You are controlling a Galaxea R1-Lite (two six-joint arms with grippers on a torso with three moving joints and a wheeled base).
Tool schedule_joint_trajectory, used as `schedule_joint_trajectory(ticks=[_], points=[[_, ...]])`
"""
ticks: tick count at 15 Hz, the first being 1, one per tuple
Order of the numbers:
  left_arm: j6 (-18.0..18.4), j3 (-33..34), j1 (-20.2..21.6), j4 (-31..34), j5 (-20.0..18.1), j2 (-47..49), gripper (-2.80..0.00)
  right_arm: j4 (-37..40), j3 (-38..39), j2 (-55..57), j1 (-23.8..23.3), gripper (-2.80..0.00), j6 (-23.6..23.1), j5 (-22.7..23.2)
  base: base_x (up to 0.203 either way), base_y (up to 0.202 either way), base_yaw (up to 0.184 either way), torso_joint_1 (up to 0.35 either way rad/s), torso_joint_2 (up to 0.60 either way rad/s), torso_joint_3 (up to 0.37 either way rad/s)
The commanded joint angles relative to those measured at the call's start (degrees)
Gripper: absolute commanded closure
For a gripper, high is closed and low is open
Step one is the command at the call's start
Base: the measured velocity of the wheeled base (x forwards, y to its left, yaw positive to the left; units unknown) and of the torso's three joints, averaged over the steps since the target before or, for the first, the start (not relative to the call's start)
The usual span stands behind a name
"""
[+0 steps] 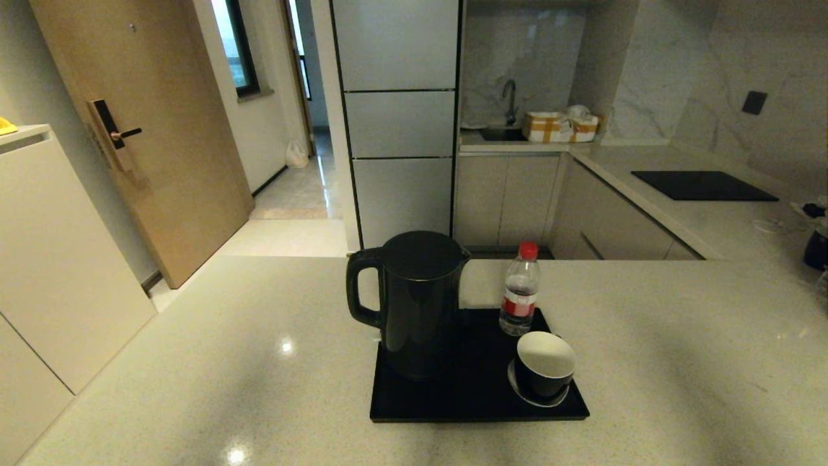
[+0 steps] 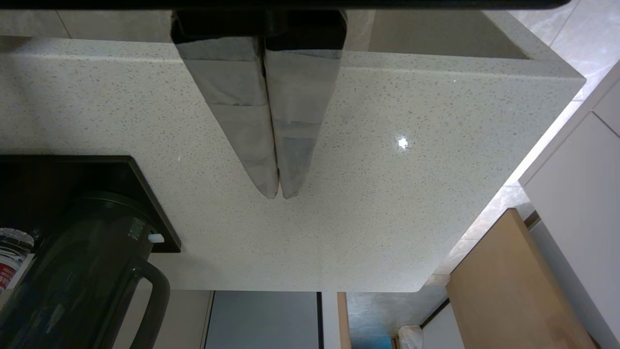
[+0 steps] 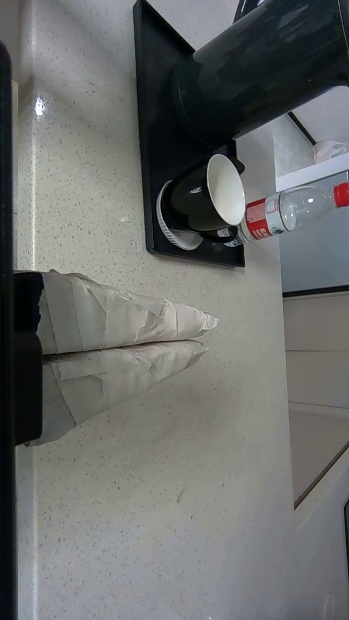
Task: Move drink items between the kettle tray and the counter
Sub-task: Pick up the tea cup
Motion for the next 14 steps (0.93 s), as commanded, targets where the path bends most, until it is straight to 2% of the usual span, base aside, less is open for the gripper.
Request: schedule_joint_trajectory(ticks=[1,8,10,12,14], points=[[0.01,0.0,-0.05,0.02,0.0,-0.02,0.0,0.01,0.01,0.05,-0.04,0.0,0.02,-0.02,0.0,0.0,0.0,0.0,0.0,0.0],[0.01,0.0,-0.04,0.02,0.0,-0.02,0.0,-0.25,0.01,-0.04,-0.04,0.0,-0.07,-0.02,0.0,0.0,0.0,0.0,0.0,0.0],[0.04,0.0,-0.07,0.02,0.0,-0.02,0.0,0.48,-2.0,0.89,0.02,0.0,0.33,-0.54,0.0,0.0,0.0,0.0,0.0,0.0],[-0.05,0.0,0.01,0.02,0.0,-0.02,0.0,2.51,-11.28,6.33,0.03,0.0,3.58,-1.02,0.0,0.0,0.0,0.0,0.0,0.0],[-0.05,0.0,0.02,0.02,0.0,-0.02,0.0,10.94,-30.24,14.72,0.26,0.0,7.94,-0.7,0.0,0.0,0.0,0.0,0.0,0.0]])
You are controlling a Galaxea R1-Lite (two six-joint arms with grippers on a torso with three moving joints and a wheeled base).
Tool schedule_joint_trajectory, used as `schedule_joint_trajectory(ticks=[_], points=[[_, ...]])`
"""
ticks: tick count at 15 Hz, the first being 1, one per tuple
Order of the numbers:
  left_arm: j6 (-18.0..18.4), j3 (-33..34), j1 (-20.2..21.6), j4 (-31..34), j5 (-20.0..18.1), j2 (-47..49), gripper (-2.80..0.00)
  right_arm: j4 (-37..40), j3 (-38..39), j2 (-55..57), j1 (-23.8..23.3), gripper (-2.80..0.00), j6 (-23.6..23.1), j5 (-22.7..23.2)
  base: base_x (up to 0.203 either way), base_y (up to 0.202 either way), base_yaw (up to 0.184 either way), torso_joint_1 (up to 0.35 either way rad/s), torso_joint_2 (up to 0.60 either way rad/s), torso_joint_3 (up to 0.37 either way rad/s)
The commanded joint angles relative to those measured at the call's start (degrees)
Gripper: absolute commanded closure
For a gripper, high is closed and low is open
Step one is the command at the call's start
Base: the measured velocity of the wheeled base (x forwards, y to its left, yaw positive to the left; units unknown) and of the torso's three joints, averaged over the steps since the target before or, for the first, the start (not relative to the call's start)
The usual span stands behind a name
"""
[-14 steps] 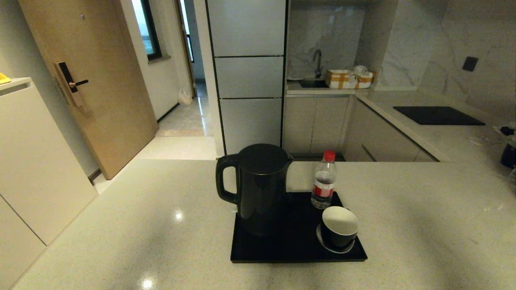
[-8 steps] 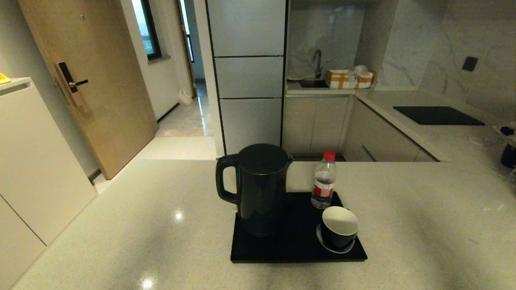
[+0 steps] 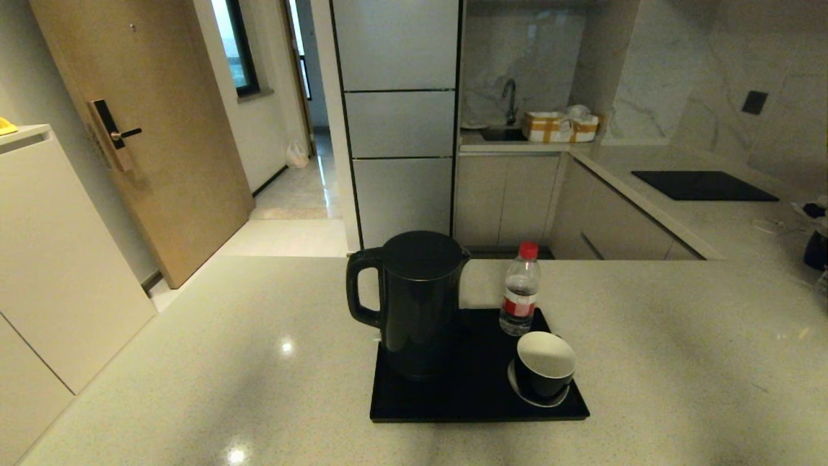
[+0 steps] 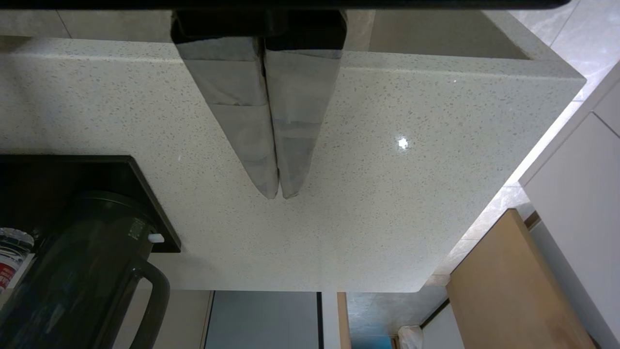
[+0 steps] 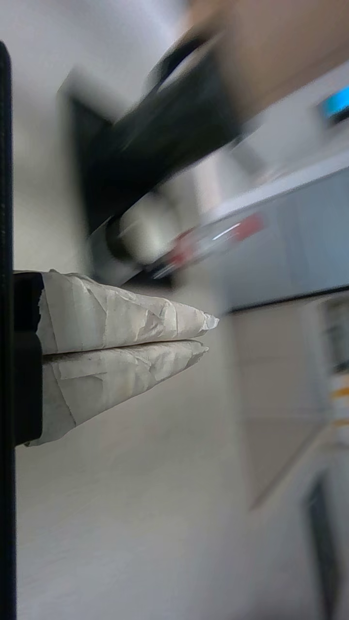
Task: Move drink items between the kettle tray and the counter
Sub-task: Pick up the tea cup
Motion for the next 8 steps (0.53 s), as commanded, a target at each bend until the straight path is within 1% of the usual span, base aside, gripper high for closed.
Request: schedule_joint_trajectory(ticks=[1,2,3,4,5,6,7,8], points=[[0.0,0.0,0.04,0.0,0.0,-0.02,0.0,12.31,-21.17,11.61,0.64,0.0,3.02,1.94,0.0,0.0,0.0,0.0,0.0,0.0],[0.0,0.0,0.03,0.0,0.0,-0.02,0.0,16.58,-27.6,14.19,0.99,0.0,3.48,3.93,0.0,0.0,0.0,0.0,0.0,0.0],[0.01,0.0,-0.03,0.0,0.0,-0.02,0.0,19.06,-31.75,16.62,1.26,0.0,3.33,5.52,0.0,0.0,0.0,0.0,0.0,0.0],[0.0,0.0,-0.04,0.0,0.0,-0.02,0.0,19.77,-34.05,19.76,1.5,0.0,2.59,6.88,0.0,0.0,0.0,0.0,0.0,0.0],[0.0,0.0,-0.02,0.0,0.0,-0.02,0.0,19.05,-33.87,23.22,1.71,0.0,1.9,7.87,0.0,0.0,0.0,0.0,0.0,0.0],[0.0,0.0,0.04,0.0,0.0,-0.02,0.0,16.52,-31.39,28.31,1.91,0.0,1.25,8.77,0.0,0.0,0.0,0.0,0.0,0.0],[0.0,0.0,-0.04,0.0,0.0,-0.02,0.0,13.03,-26.82,34.9,2.1,0.0,0.62,9.62,0.0,0.0,0.0,0.0,0.0,0.0],[0.0,0.0,-0.02,0.0,0.0,-0.02,0.0,8.85,-20.33,42.83,2.32,0.0,-0.02,10.44,0.0,0.0,0.0,0.0,0.0,0.0]])
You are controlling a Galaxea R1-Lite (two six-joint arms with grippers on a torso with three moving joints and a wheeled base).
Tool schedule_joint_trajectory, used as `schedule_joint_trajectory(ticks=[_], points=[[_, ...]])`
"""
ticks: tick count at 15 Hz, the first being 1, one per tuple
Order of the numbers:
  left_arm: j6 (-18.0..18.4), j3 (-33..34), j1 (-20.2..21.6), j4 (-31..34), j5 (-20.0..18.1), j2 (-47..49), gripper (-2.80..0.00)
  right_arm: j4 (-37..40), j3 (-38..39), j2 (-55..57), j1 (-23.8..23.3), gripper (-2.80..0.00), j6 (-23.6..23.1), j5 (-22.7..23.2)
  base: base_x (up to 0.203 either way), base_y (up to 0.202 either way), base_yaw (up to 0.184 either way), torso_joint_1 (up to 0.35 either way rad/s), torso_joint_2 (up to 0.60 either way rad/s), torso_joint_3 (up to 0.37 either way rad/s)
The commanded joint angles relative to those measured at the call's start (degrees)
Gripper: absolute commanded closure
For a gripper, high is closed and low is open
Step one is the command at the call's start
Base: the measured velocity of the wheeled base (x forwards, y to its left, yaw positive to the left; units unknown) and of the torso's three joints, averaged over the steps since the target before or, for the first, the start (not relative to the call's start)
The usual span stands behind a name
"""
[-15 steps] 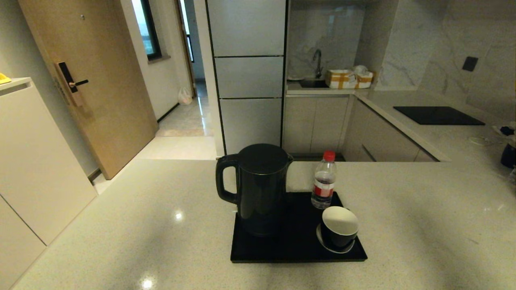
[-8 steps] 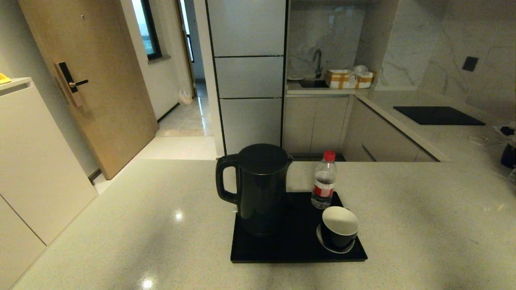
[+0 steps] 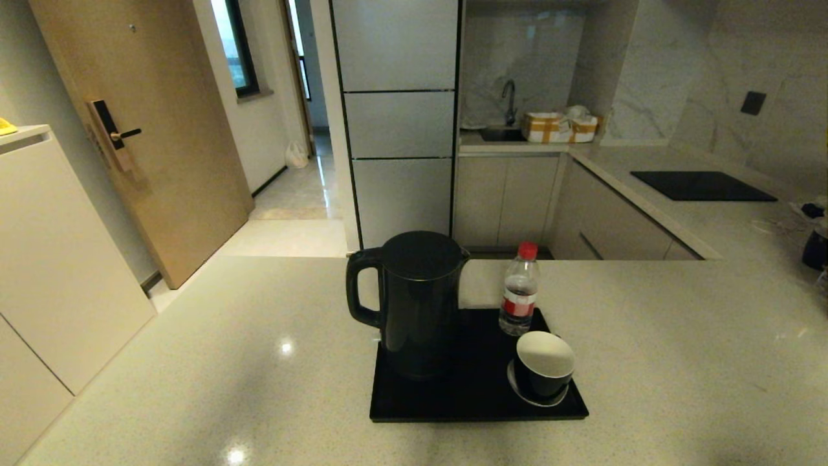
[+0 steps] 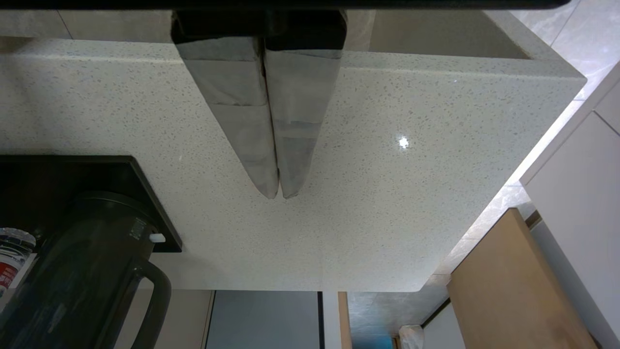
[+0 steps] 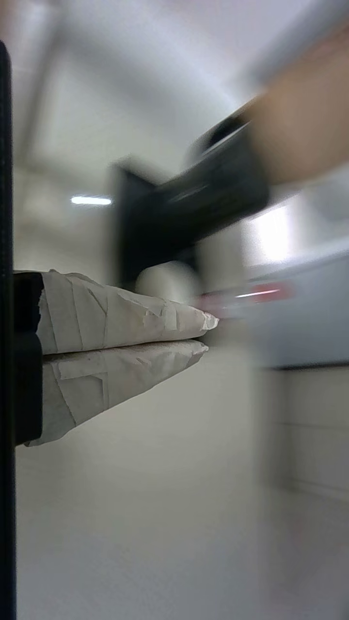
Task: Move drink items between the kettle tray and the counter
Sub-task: Pick up the tea cup
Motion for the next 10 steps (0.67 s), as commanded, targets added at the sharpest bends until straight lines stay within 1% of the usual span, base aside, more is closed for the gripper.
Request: schedule_joint_trajectory(ticks=[1,2,4,6,8,9,10], points=[[0.01,0.0,-0.04,0.02,0.0,-0.02,0.0,-8.94,13.35,23.75,0.63,0.0,-0.96,1.51,0.0,0.0,0.0,0.0,0.0,0.0],[0.01,0.0,-0.04,0.02,0.0,-0.02,0.0,-13.65,18.87,31.13,1.16,0.0,-1.51,2.58,0.0,0.0,0.0,0.0,0.0,0.0],[0.1,0.0,0.04,0.02,0.0,-0.02,0.0,-20.93,25.97,42.39,2.97,0.0,-2.57,6.26,0.0,0.0,0.0,0.0,0.0,0.0],[0.01,0.0,-0.04,0.02,0.0,-0.02,0.0,-26.24,29.73,49.33,5.55,0.0,-3.29,10.18,0.0,0.0,0.0,0.0,0.0,0.0],[0.01,0.0,0.04,0.02,0.0,-0.02,0.0,-31.99,31.66,52.43,9.42,0.0,-2.77,11.95,0.0,0.0,0.0,0.0,0.0,0.0],[0.01,0.0,-0.03,0.02,0.0,-0.02,0.0,-35.37,33.09,52.57,11.83,-2.8,-1.94,11.82,0.0,0.0,0.0,0.0,0.0,0.0],[0.01,0.0,-0.04,0.02,0.0,-0.02,0.0,-39.31,35.77,52.26,14.38,-2.8,-1.0,11.56,0.0,0.0,0.0,0.0,0.0,0.0]])
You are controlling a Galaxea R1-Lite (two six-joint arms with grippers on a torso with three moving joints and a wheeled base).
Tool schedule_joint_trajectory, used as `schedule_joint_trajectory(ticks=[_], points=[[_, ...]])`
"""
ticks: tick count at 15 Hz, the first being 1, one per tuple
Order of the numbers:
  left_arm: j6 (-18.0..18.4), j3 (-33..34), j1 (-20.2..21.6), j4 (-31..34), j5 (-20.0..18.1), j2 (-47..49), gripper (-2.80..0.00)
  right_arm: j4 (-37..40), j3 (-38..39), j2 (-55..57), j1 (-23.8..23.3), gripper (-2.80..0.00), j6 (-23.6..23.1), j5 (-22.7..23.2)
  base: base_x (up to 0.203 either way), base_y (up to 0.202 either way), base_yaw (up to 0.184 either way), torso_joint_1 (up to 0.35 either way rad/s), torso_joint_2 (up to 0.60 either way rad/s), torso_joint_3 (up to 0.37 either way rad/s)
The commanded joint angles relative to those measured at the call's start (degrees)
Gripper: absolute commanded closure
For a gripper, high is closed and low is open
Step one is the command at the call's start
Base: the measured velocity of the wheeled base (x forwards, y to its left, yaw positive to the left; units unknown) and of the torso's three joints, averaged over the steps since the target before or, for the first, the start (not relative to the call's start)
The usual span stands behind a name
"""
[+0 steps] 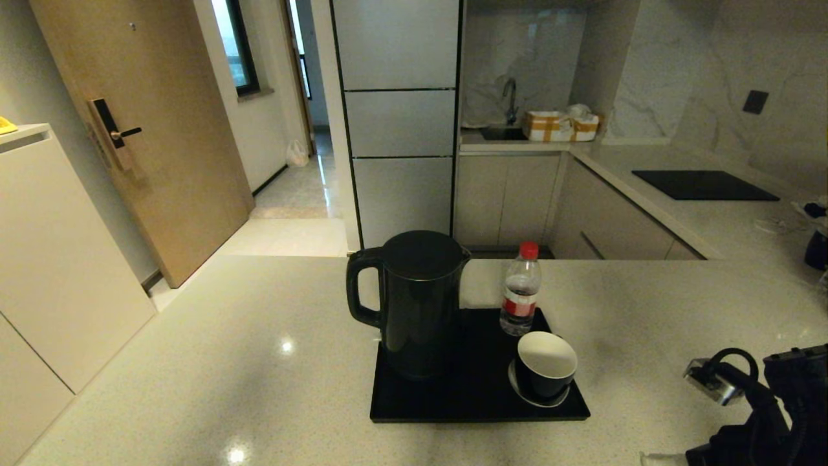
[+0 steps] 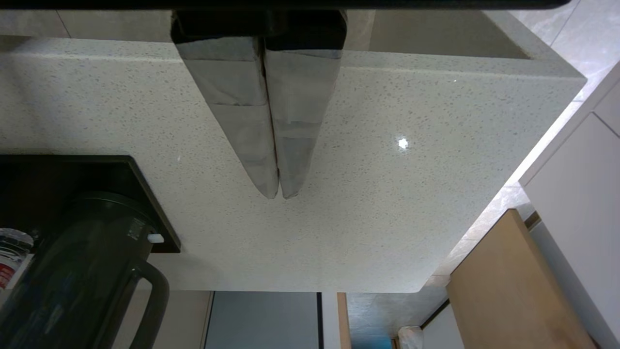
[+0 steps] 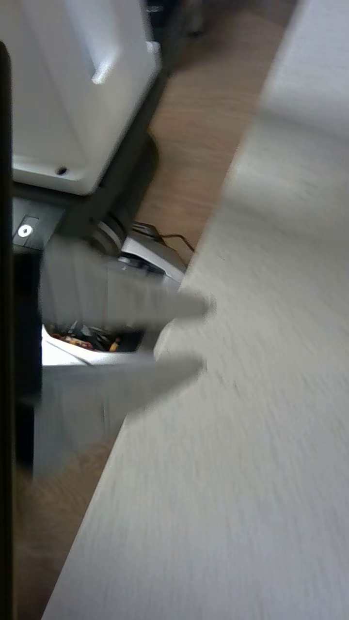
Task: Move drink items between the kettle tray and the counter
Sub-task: Pick up the tea cup
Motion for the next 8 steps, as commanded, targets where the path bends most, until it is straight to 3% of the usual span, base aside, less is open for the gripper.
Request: schedule_joint_trajectory(ticks=[1,6,8], points=[[0.09,0.0,0.06,0.02,0.0,-0.02,0.0,-9.56,5.33,2.82,4.71,-2.8,1.37,-0.68,0.0,0.0,0.0,0.0,0.0,0.0],[0.0,0.0,0.06,0.02,0.0,-0.02,0.0,-16.88,8.07,6.99,5.71,-2.8,2.9,-3.26,0.0,0.0,0.0,0.0,0.0,0.0],[0.07,0.0,-0.03,0.02,0.0,-0.02,0.0,-30.39,10.53,11.22,6.04,-2.8,2.51,-7.02,0.0,0.0,0.0,0.0,0.0,0.0]])
